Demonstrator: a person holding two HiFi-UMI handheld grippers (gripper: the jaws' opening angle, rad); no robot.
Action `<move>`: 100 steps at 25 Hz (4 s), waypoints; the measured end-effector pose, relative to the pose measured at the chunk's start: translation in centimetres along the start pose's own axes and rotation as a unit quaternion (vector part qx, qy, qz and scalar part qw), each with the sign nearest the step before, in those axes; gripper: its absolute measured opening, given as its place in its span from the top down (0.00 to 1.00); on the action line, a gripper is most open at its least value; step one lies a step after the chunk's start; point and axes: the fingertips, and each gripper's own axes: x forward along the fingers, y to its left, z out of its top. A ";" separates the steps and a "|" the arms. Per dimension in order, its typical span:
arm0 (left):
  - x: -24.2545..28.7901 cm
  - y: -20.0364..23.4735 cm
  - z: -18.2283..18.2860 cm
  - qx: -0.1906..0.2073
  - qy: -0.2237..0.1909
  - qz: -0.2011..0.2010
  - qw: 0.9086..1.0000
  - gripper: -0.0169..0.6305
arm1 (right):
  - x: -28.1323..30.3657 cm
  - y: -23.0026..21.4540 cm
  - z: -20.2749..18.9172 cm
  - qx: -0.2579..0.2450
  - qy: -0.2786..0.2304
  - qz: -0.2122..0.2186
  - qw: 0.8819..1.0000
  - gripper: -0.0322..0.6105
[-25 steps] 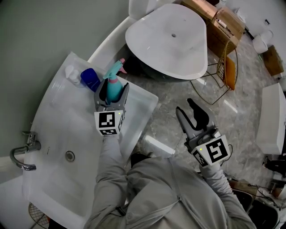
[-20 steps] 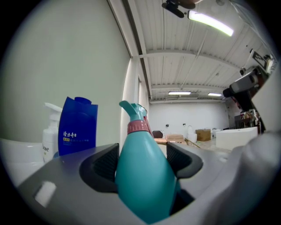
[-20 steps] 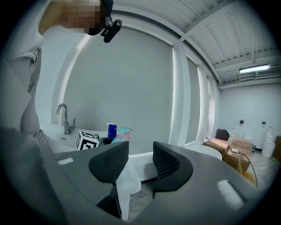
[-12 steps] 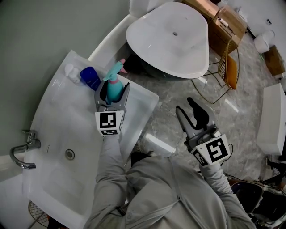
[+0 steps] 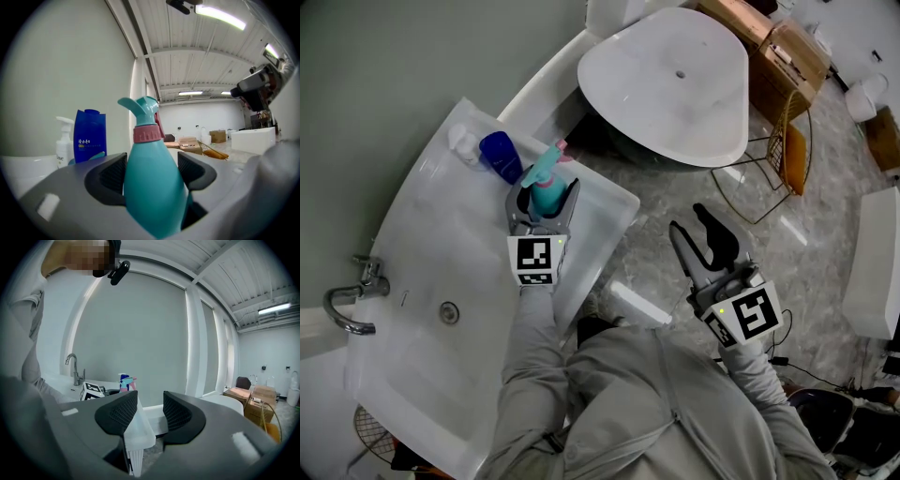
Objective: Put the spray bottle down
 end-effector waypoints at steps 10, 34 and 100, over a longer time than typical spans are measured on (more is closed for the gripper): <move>-0.3 0.0 -0.4 0.007 0.010 0.007 1.000 0.38 | -0.1 0.5 0.0 -0.002 -0.002 0.016 1.000 0.70; -2.9 -0.8 2.1 0.039 0.010 0.003 0.999 0.36 | -3.0 0.9 0.7 0.001 -0.023 0.028 0.999 0.70; -28.0 -7.4 11.6 0.006 -0.026 0.194 0.981 0.36 | -6.0 7.7 -0.4 0.023 -0.064 0.148 0.987 0.70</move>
